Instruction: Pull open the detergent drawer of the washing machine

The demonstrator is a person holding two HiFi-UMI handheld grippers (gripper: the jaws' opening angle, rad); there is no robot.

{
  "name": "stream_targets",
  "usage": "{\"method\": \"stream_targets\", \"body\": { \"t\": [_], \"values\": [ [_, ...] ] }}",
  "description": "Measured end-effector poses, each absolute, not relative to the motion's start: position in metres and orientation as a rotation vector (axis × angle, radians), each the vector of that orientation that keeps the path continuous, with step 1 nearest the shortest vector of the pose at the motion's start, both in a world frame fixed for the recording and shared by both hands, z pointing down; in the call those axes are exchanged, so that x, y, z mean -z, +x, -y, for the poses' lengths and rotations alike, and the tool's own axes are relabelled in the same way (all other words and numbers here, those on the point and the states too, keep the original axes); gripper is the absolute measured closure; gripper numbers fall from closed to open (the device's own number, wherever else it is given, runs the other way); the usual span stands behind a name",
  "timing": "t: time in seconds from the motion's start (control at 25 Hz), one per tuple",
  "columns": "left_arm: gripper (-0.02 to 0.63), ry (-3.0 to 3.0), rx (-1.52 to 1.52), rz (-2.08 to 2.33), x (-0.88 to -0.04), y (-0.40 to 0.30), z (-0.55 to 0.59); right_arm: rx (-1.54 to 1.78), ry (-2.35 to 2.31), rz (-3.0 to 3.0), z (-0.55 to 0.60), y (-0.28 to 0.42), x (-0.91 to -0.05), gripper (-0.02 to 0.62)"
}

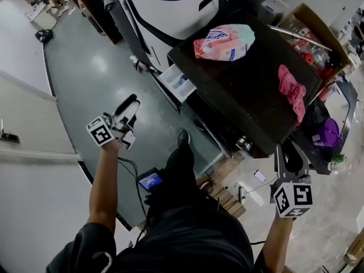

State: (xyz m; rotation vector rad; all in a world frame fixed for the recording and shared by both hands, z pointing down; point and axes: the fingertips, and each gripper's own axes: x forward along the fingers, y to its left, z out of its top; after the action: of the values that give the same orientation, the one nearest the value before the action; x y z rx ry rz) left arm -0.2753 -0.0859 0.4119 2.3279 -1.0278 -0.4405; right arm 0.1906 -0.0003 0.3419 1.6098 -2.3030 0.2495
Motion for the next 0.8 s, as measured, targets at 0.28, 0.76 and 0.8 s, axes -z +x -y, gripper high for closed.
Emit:
{"method": "stream_targets", "body": {
  "t": [0.28,0.76,0.8],
  "values": [
    [0.318,2.743,-0.08,1.298,-0.326,-0.217,0.048,-0.107,1.595,2.357,-0.023,0.183,-0.3,0.508],
    [0.318,2.99,-0.141,1.392,-0.23,-0.176,0.001,-0.029,1.707,2.403,-0.057,0.195,-0.254,0.508],
    [0.318,2.997,-0.144,1.391,-0.228,-0.174,-0.001,-0.027,1.715,2.404,-0.059,0.196,-0.252,0.508]
  ]
}}
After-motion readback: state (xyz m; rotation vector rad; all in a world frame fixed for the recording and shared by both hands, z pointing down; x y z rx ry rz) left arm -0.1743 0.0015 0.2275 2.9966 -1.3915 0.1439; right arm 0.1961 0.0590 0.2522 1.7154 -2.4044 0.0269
